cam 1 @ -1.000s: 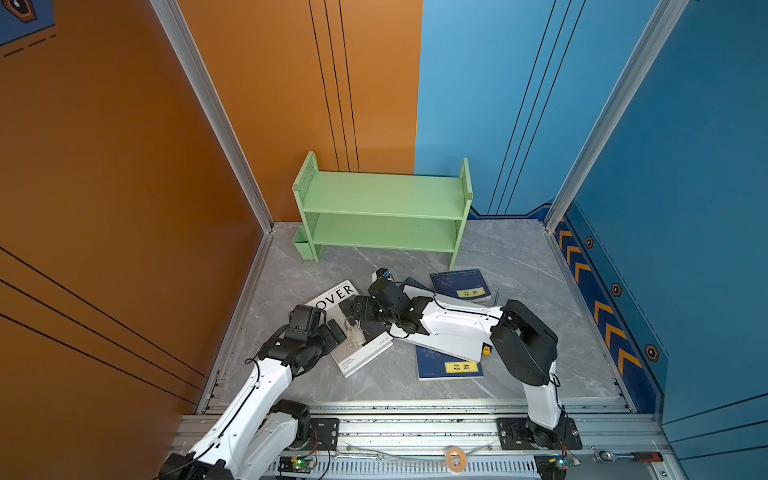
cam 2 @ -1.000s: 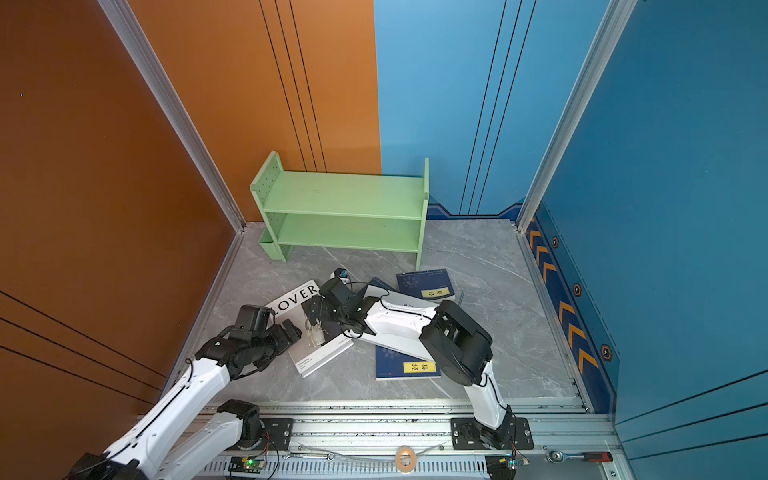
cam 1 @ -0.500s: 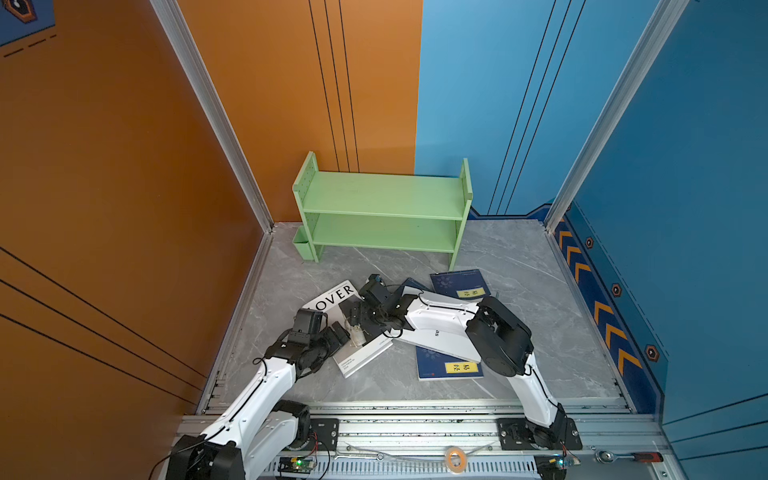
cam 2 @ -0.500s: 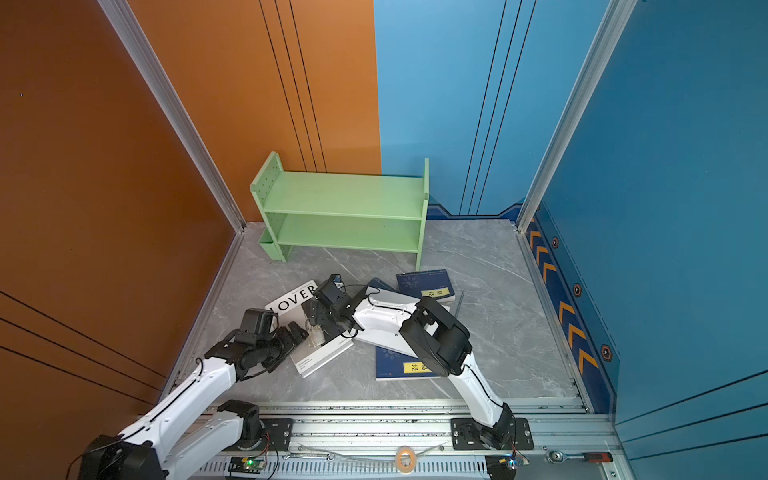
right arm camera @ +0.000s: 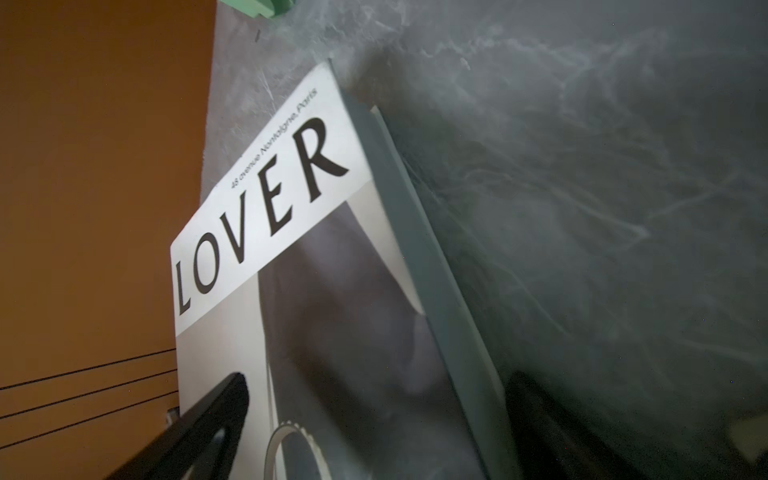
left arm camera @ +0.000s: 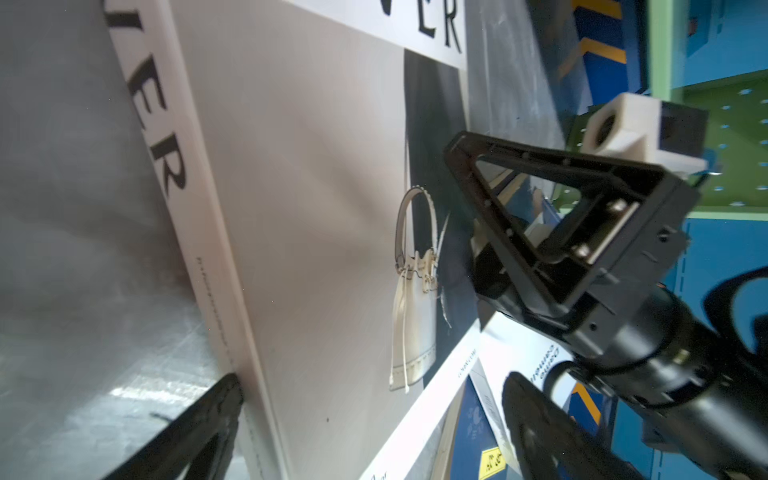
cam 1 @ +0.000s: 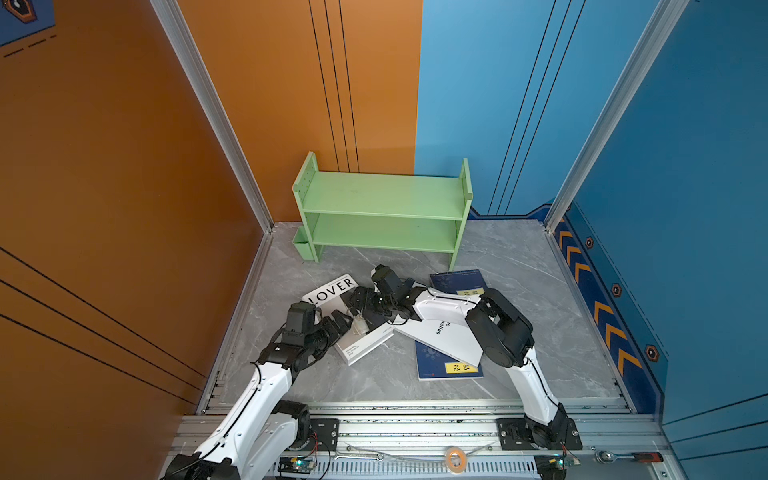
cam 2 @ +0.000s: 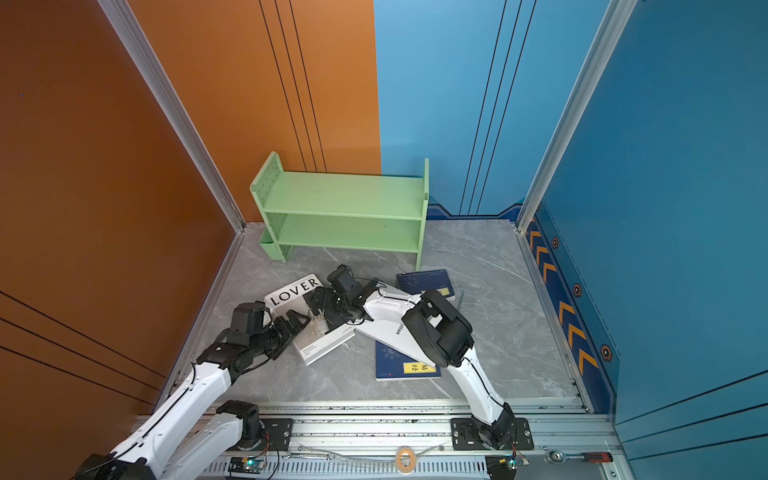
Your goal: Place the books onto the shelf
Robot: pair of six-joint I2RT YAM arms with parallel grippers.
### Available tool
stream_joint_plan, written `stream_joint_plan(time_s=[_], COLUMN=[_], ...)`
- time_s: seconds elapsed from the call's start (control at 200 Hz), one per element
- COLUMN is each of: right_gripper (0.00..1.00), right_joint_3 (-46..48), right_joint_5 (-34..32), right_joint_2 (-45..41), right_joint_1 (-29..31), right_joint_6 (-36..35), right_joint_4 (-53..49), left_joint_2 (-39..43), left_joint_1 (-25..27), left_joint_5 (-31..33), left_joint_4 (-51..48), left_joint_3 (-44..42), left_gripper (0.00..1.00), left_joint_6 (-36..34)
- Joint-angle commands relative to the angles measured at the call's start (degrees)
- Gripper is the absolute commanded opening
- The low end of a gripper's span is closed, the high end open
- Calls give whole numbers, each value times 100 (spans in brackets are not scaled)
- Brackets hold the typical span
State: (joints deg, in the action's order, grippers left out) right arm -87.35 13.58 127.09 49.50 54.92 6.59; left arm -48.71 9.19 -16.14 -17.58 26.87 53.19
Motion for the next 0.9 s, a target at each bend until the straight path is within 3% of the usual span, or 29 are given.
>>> stream_joint_plan(time_s=[0.0, 0.446, 0.666, 0.766, 0.896], right_gripper=[100, 100, 100, 100, 100], right_joint_3=[156, -225, -125, -64, -282], right_joint_5=[757, 935, 253, -406, -1005], right_joint_2=[-62, 71, -172, -507, -710], right_joint_1=[204, 176, 200, 235, 328], right_joint_6=[889, 1592, 1310, 731, 81], right_joint_4=[1050, 1206, 416, -249, -1033], left_joint_2=[159, -366, -746, -748, -736], left_joint_1=[74, 200, 311, 307, 92], left_joint_5=[-959, -1248, -1159, -840, 160], left_joint_4=[910, 1638, 1763, 1120, -902], left_joint_3=[577, 1099, 1274, 1569, 2064], left_gripper=[98, 98, 98, 98, 98], left_joint_6=[132, 342, 56, -339, -1156])
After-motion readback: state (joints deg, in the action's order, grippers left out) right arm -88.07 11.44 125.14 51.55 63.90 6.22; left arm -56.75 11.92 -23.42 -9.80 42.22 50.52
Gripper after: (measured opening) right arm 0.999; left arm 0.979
